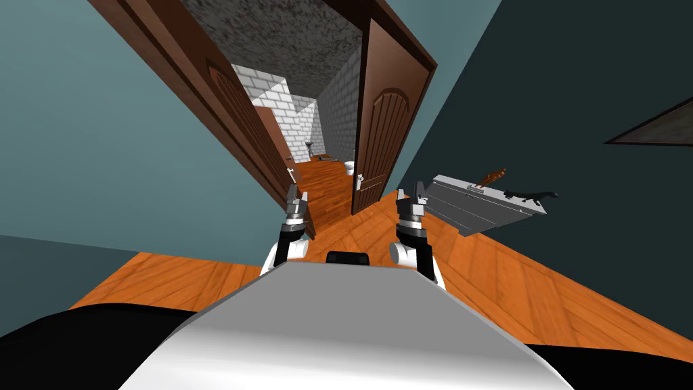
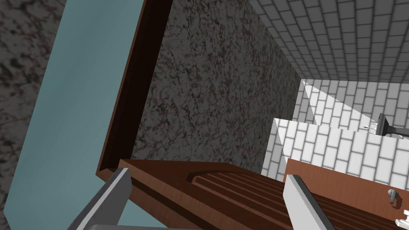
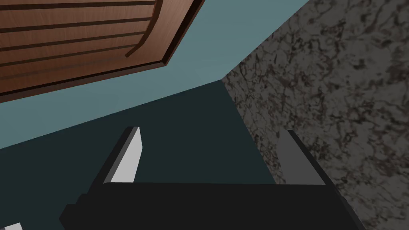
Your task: Push the door open
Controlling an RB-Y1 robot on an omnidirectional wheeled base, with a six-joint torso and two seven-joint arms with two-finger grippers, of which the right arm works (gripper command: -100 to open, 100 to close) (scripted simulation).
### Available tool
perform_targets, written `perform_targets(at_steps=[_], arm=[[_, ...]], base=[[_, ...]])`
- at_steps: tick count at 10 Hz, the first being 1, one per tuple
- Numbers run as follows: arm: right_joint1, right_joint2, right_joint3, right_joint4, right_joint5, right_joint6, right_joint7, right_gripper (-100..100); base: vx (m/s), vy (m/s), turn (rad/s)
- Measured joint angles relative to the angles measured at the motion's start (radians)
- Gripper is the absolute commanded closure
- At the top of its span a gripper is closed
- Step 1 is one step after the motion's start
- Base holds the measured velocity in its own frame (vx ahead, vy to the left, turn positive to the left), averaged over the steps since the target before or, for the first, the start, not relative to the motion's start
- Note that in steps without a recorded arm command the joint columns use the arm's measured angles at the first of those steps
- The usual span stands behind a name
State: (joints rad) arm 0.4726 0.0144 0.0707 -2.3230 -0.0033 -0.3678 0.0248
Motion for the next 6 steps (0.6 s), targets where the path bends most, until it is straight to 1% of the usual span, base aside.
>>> perform_targets(at_steps=[1,2,3,5,6], arm=[[-0.015,-0.003,0.004,0.031,0.007,-0.006,-0.006,-100],[-0.036,-0.009,0.002,0.058,0.012,-0.005,-0.017,-100],[-0.051,-0.018,-0.002,0.087,0.015,-0.009,-0.029,-100],[-0.076,-0.027,0.006,0.142,0.029,-0.017,-0.05,-100],[-0.094,-0.03,0.011,0.169,0.039,-0.02,-0.061,-100]], base=[[0.067,-0.054,0.081],[0.07,-0.044,0.05],[0.074,-0.048,0.032],[0.077,-0.06,0.063],[0.048,-0.042,0.019]])
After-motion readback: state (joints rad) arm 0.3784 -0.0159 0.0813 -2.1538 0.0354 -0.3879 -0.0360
